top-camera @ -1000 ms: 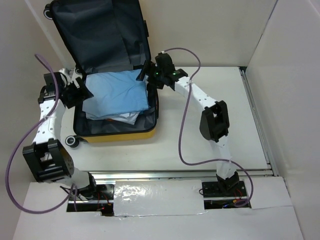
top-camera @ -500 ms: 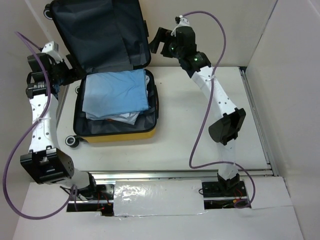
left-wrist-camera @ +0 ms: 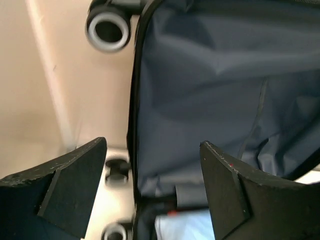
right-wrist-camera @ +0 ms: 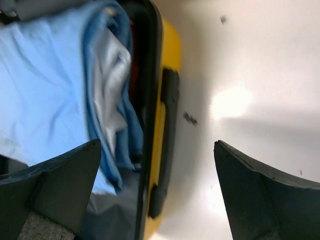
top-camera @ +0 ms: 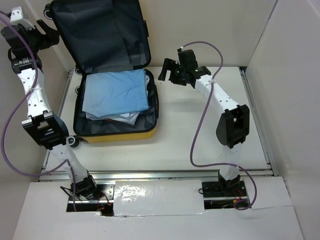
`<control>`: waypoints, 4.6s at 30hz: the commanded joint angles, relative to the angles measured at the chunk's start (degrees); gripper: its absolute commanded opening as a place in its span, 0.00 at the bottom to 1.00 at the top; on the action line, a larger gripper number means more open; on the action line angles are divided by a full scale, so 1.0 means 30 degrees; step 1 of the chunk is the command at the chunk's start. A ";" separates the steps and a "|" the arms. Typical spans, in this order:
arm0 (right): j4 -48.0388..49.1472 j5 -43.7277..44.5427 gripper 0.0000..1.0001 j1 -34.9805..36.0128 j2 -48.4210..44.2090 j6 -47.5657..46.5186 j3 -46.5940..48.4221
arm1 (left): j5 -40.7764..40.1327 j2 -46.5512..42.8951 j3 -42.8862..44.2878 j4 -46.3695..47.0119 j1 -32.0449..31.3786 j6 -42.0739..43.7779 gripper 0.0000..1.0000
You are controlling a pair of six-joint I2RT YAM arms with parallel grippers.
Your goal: Pack the luggage
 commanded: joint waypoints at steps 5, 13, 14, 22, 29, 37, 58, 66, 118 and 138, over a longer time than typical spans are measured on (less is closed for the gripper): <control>0.0062 -0.1641 1.00 -0.0007 -0.3968 0.0461 -0.3146 | 0.2163 0.3337 0.2592 0.4993 -0.0587 -0.1405 0.82; -0.0114 -0.1907 1.00 0.0257 -0.5053 0.0609 -0.4817 | -0.0091 0.5917 0.3970 0.6312 -0.2052 -0.1465 0.57; -0.0202 -0.1704 1.00 0.0257 -0.5111 0.0667 -0.4847 | -0.0210 0.5946 0.3912 0.6431 -0.2111 -0.1466 0.50; -0.0320 -0.0970 1.00 0.0111 -0.5492 0.0521 -0.5579 | -0.1121 0.5010 0.3356 0.6551 -0.2113 -0.0850 0.00; -0.0438 -0.0940 1.00 0.0052 -0.5347 0.0374 -0.5550 | -0.1382 0.1350 -0.0832 0.6435 -0.1557 -0.0268 0.38; -0.0525 -0.1437 1.00 0.0052 -0.4995 0.0316 -0.5433 | -0.1619 0.2279 -0.0780 0.7075 -0.1351 0.0849 0.96; -0.1053 -0.1555 1.00 0.0315 -0.4818 0.0521 -0.5462 | -0.1323 0.4574 0.0108 0.9944 -0.1643 -0.0236 0.00; -0.0848 -0.0971 0.99 0.0607 -0.5872 0.0579 -0.6252 | -0.2611 -0.0230 -0.5780 1.0301 -0.1702 0.0616 0.00; -0.1551 -0.0266 1.00 0.1606 -0.7632 0.0667 -0.7396 | -0.3666 0.2740 0.1970 0.0103 -0.1408 0.0875 0.92; -0.2079 -0.0120 0.99 0.1282 -0.6869 0.0902 -0.7923 | -0.1940 0.1472 -0.1733 0.5904 -0.1262 0.0320 0.00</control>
